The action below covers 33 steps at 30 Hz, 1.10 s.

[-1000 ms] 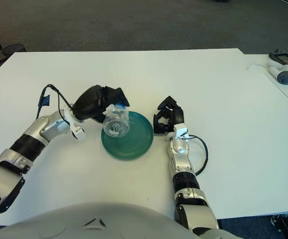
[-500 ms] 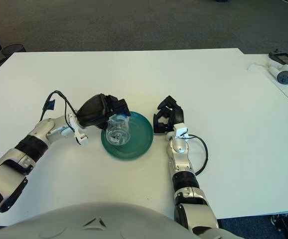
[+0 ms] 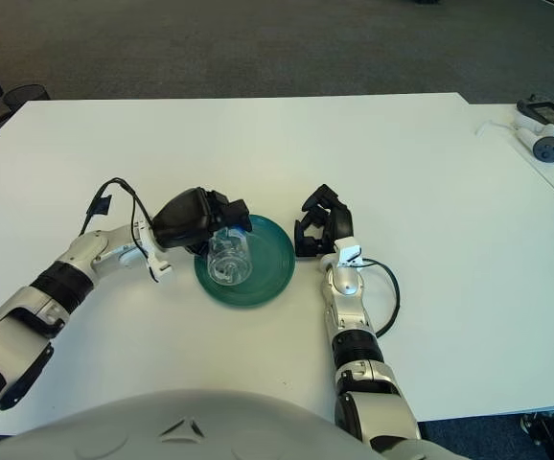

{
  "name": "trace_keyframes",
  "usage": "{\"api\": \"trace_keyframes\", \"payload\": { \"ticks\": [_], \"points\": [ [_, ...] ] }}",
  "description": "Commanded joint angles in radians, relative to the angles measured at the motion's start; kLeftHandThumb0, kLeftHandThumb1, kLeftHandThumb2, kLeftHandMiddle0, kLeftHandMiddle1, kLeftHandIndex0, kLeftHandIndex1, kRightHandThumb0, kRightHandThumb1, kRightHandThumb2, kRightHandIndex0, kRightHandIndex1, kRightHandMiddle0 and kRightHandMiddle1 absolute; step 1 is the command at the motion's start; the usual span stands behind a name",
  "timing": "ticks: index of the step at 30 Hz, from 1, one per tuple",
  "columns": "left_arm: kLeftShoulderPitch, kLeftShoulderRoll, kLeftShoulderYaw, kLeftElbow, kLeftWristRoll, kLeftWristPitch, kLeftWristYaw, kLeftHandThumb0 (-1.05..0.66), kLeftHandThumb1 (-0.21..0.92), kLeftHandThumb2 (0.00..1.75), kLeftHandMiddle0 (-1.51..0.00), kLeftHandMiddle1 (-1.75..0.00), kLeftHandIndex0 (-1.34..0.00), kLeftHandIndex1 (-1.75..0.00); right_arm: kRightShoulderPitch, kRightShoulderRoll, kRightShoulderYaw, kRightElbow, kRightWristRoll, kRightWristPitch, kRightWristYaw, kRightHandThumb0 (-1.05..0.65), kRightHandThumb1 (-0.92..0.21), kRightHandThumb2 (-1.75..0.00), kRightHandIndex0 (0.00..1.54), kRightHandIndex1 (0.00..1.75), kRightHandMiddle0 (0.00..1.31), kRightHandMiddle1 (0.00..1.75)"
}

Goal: Put the bottle into the plate.

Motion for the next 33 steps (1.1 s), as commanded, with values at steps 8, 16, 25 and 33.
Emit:
{"api": "trace_keyframes", "payload": {
  "ticks": [8,16,25,33],
  "points": [
    [0.001,0.002,0.0,-0.034,0.044,0.051,0.093,-0.46,0.33,1.29,-1.12,-1.75,-0.59,-1.75,0.132,0.047,0.011,0.154,0.007,0.088,0.005,0.0,-0.02,-1.63,0.88,1.65,0.6,1.75],
    [-0.028,-0.029,0.045,-0.009,-0.008,0.011,0.237,-0.24,0.27,1.37,-0.85,-1.75,-0.54,-1.73,0.134,0.052,0.005,0.154,0.018,0.083,0.014,0.0,0.01,-1.66,0.89,1.66,0.62,1.75],
    [-0.086,-0.003,0.054,0.02,-0.074,-0.045,0.163,-0.58,0.78,0.73,-0.18,-1.12,-0.06,-1.37,0.138,0.051,0.01,0.143,0.01,0.09,0.014,0.0,0.06,-1.73,0.9,1.74,0.68,1.71],
    [-0.142,0.087,0.057,-0.053,-0.09,-0.082,-0.024,-0.88,0.91,0.61,-0.03,-0.35,0.0,-0.69,0.129,0.046,0.006,0.162,0.018,0.09,0.034,-0.01,0.09,-1.72,0.92,1.75,0.77,1.57]
  ]
}}
